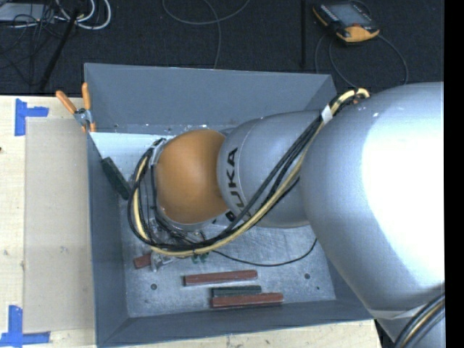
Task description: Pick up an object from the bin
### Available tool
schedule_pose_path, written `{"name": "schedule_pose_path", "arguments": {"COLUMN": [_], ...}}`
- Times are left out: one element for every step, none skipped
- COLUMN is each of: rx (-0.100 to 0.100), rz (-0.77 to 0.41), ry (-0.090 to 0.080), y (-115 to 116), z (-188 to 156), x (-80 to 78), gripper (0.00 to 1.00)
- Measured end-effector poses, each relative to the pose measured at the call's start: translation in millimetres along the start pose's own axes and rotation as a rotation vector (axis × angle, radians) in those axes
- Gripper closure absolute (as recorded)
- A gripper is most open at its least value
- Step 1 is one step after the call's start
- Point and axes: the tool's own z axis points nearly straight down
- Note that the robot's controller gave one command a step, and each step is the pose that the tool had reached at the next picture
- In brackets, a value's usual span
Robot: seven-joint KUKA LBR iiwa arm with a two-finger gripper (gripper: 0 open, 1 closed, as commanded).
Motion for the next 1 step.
{"name": "schedule_pose_path", "arguments": {"rx": [0.001], "rz": [-0.011], "ry": [0.000], "y": [0.8], "z": [-156.5], "x": [-1.6], "gripper": [1.00]}}
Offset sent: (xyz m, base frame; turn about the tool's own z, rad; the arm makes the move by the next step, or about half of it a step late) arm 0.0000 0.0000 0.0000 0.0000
